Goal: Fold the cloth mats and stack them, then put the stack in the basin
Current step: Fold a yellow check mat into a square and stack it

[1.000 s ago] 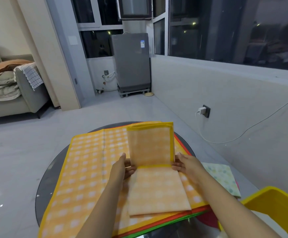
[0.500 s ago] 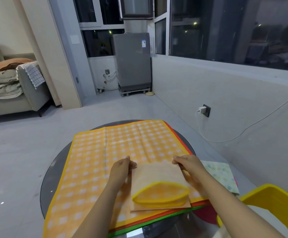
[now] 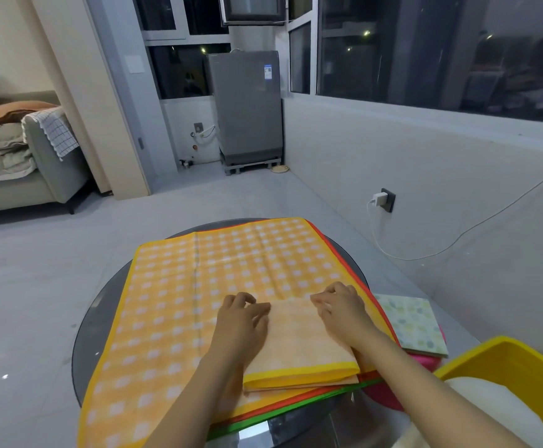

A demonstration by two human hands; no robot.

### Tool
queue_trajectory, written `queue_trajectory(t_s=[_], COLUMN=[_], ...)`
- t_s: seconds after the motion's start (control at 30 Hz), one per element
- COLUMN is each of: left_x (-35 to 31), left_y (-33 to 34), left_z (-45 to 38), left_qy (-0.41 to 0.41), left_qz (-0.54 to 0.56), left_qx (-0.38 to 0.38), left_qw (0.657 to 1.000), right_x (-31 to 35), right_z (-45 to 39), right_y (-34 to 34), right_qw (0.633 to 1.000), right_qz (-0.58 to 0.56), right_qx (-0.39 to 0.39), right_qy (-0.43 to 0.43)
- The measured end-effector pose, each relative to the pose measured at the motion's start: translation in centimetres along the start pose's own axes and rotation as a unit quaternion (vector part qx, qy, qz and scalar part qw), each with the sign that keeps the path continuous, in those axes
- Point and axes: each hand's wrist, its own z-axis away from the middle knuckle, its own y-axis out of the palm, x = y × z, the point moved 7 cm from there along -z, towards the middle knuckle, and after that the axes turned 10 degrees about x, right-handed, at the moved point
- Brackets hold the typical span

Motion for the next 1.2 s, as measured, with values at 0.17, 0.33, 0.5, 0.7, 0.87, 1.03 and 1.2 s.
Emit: queue_trajectory(t_s=[0.17,0.33,0.5,0.7,0.87,1.03,1.2], left_x=[-3.3,-3.3,-2.2,-0.9,0.0,0.9,2.6], left_y=[1.8,4.2,4.9,4.5,3.7,1.5,-0.1], left_z=[0.4,0.5,0.6,1.3,1.8,2.1,2.5], left_qy=[0.032,0.02,-0.02,-0.132,-0.19,-0.185,-0.252], left_qz=[-0.069,-0.095,-0.095,-0.086,-0.037,0.057,0.335], left_qx=[0.092,0.11,0.118,0.097,0.061,-0.043,-0.114], left_qw=[0.993,0.989,0.988,0.983,0.979,0.98,0.901], right_x=[3.2,3.0,1.7,0.2,-0.4,-0.2,-1.8], right_z=[0.7,1.2,1.3,1.9,2.2,2.6,2.6], right_y=[2.1,4.9,5.0,4.0,3.4,1.7,-0.8], right_qw=[0.982,0.976,0.974,0.973,0.971,0.984,0.968], right_qz=[0.177,0.19,0.211,0.187,0.166,0.083,-0.131], right_qx=[0.049,0.094,0.084,0.055,0.028,-0.052,-0.115], right_qy=[-0.044,-0.044,0.013,0.124,0.169,0.152,0.179])
